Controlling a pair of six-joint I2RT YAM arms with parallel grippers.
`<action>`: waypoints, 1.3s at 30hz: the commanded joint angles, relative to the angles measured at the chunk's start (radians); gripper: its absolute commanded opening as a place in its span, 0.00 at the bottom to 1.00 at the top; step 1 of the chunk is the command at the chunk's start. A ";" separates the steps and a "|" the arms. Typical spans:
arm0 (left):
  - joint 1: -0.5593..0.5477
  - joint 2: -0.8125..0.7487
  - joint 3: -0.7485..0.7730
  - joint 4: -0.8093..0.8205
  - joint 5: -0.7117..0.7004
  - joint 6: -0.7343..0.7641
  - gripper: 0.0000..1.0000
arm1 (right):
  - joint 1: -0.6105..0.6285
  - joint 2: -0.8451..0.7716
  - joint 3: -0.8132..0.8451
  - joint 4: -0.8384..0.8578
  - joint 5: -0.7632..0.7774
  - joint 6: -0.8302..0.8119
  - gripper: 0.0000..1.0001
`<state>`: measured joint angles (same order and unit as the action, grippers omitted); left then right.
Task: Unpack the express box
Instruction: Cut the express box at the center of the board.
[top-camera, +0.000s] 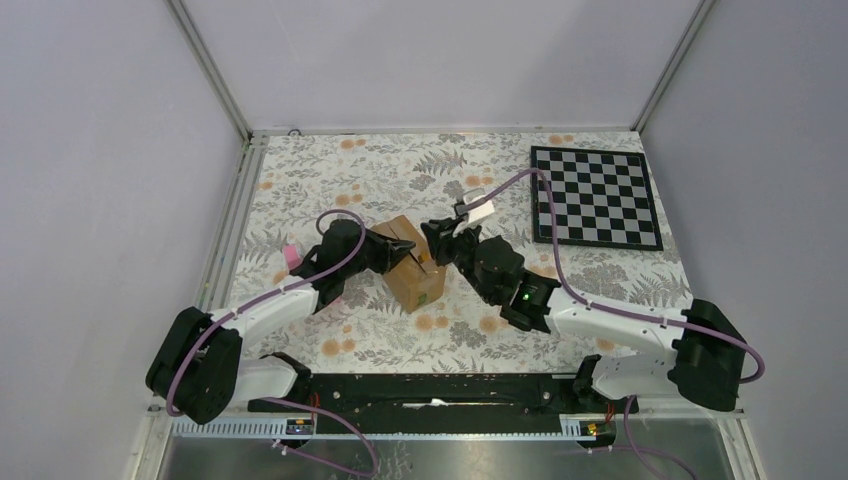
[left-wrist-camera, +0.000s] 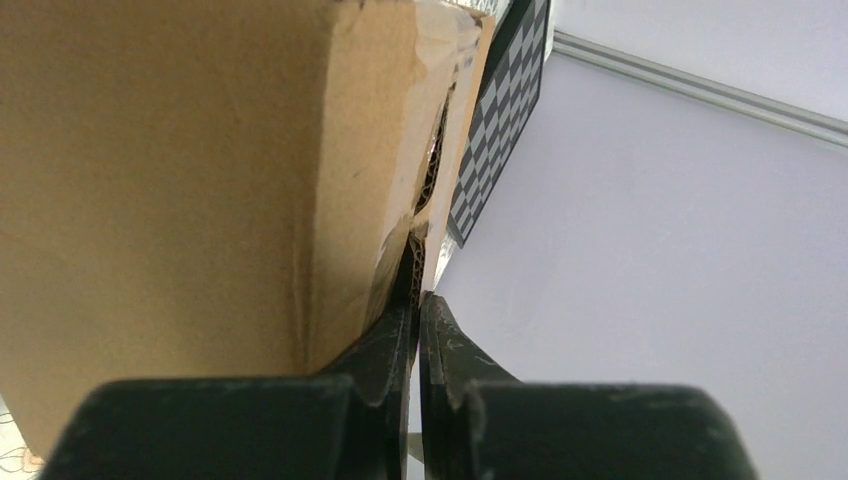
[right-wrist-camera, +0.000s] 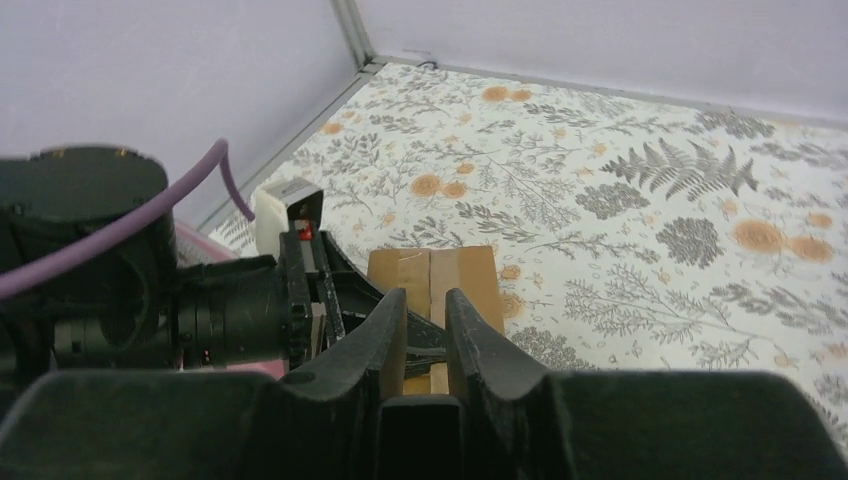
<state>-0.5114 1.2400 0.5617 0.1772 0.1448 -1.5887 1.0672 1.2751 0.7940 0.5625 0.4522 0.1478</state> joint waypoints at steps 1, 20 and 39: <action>0.027 -0.011 -0.018 0.056 -0.141 -0.083 0.00 | 0.000 -0.095 0.016 -0.079 0.142 0.196 0.00; 0.027 0.027 0.011 0.115 -0.191 -0.379 0.00 | -0.245 -0.204 -0.208 0.058 0.259 0.817 0.00; 0.027 0.070 0.006 0.195 -0.220 -0.466 0.00 | -0.297 -0.206 -0.290 0.088 0.275 1.065 0.00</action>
<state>-0.4862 1.3067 0.5629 0.3069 -0.0315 -1.9800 0.7818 1.0817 0.4942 0.6422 0.6895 1.1248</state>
